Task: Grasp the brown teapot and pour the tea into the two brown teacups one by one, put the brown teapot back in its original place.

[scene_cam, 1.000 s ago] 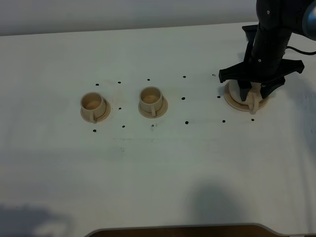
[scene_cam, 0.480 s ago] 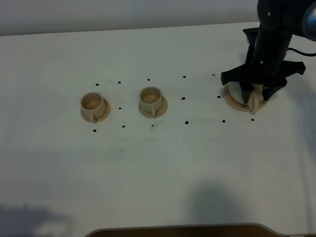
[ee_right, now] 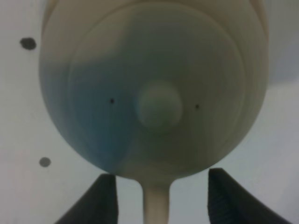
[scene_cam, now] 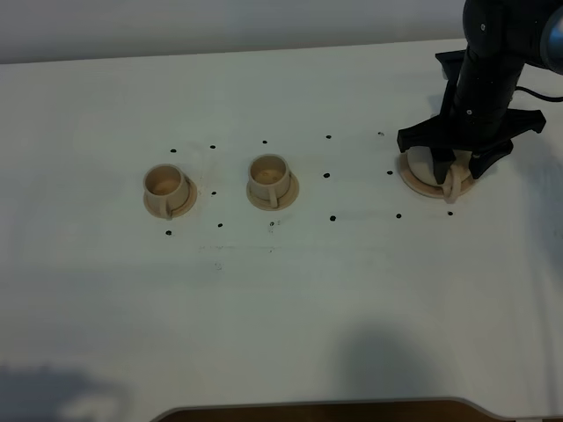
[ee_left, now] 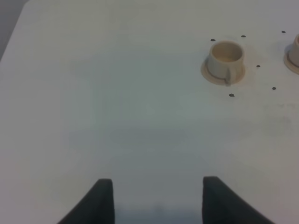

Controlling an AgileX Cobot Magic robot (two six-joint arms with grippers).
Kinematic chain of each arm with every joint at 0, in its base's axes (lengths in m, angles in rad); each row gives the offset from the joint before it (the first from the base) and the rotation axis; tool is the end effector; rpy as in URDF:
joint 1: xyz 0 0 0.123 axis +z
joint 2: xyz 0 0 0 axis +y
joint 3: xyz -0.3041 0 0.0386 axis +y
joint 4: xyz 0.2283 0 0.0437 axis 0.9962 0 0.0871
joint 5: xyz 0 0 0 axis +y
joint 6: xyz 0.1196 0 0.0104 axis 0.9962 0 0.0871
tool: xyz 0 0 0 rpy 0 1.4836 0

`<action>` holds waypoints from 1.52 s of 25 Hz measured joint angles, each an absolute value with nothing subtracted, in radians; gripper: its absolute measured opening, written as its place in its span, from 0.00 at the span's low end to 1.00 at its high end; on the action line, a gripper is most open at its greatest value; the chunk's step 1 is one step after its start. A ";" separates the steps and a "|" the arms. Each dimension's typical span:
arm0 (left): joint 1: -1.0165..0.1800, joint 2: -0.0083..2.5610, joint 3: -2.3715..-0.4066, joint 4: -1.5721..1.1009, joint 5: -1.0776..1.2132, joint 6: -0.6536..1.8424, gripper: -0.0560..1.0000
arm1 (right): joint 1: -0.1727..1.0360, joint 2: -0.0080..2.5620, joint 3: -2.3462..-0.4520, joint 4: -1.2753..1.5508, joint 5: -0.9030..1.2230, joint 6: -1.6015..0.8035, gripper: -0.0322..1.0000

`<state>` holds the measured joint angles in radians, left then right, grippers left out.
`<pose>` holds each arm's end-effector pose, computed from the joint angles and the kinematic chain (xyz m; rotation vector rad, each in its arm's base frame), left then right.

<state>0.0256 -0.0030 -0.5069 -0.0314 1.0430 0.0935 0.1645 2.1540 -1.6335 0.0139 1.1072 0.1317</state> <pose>-0.0179 -0.0037 0.2585 0.0697 2.0153 0.0383 0.4171 0.0708 0.1600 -0.0417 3.1131 0.0262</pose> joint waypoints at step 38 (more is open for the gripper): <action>0.026 -0.003 -0.507 -0.031 1.043 0.093 0.49 | 0.165 2.155 -1.634 0.032 1.121 0.061 0.15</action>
